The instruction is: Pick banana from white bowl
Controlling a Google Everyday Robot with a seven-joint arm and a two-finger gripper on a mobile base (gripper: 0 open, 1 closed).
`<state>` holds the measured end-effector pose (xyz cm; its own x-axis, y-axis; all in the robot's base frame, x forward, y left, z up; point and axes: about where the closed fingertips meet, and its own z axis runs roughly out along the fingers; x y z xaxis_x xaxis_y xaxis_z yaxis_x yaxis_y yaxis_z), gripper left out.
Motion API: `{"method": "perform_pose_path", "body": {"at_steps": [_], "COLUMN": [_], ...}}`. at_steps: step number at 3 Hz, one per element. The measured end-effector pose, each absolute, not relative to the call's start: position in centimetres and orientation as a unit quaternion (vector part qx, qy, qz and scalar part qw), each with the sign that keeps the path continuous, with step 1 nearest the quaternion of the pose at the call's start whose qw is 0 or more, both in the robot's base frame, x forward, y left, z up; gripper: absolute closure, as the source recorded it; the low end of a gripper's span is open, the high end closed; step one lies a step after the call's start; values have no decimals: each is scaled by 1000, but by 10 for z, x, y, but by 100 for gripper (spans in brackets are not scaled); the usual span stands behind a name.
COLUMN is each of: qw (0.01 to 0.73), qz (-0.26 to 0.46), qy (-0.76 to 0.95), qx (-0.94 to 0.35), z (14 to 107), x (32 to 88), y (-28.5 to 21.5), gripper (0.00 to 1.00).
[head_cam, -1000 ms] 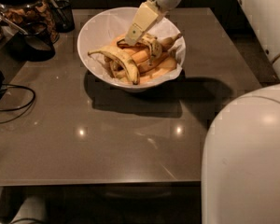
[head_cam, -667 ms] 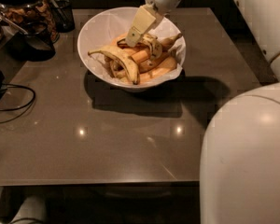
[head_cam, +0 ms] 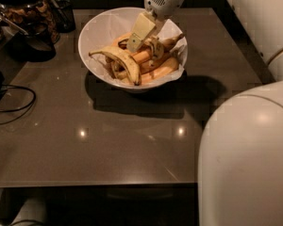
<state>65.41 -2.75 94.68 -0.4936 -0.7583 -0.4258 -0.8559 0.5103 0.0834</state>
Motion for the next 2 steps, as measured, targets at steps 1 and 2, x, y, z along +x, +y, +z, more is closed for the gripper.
{"method": "perform_pose_path", "body": {"at_steps": [1,2], "qw": [161,151], "qz": [129,120], "qy": [860,865], "qx": [-466,-463], "z": [937,926], "x": [661,667], "y": [-32,-34], "gripper": [25,24]}}
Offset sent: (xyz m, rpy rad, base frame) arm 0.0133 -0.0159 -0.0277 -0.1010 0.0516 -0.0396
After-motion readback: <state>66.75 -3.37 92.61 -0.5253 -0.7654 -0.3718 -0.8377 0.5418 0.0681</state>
